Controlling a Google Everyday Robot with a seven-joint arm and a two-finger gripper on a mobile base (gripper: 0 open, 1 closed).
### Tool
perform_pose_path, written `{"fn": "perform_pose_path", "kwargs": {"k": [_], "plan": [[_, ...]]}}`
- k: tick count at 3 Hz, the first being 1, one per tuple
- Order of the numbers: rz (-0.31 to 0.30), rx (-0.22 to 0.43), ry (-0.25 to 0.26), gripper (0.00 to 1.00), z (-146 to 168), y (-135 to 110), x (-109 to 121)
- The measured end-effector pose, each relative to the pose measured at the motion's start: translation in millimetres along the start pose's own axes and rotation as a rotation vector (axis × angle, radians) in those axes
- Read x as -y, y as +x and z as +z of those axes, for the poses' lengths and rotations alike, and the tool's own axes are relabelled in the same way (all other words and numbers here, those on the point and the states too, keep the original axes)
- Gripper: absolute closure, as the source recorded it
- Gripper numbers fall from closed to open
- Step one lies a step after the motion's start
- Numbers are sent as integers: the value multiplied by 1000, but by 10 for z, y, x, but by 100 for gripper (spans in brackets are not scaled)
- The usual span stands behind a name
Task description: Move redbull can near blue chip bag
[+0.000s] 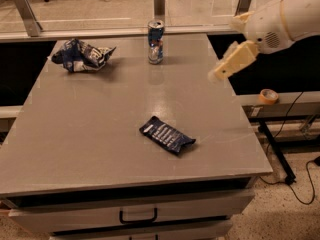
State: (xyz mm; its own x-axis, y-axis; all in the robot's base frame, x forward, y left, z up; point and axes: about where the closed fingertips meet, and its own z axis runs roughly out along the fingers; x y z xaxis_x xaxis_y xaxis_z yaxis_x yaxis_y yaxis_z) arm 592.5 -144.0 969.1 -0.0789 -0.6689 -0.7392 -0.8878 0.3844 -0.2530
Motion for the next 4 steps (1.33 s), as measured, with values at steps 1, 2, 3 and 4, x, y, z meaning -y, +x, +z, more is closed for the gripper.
{"fn": "perform_pose_path", "kwargs": {"k": [1,2,3,4], "plan": [[29,61,44,0,110,-85,161],[27,59,45,0,105,-88,161],[60,134,35,0,401,-168,220],[104,244,23,0,832,-373,394]]}}
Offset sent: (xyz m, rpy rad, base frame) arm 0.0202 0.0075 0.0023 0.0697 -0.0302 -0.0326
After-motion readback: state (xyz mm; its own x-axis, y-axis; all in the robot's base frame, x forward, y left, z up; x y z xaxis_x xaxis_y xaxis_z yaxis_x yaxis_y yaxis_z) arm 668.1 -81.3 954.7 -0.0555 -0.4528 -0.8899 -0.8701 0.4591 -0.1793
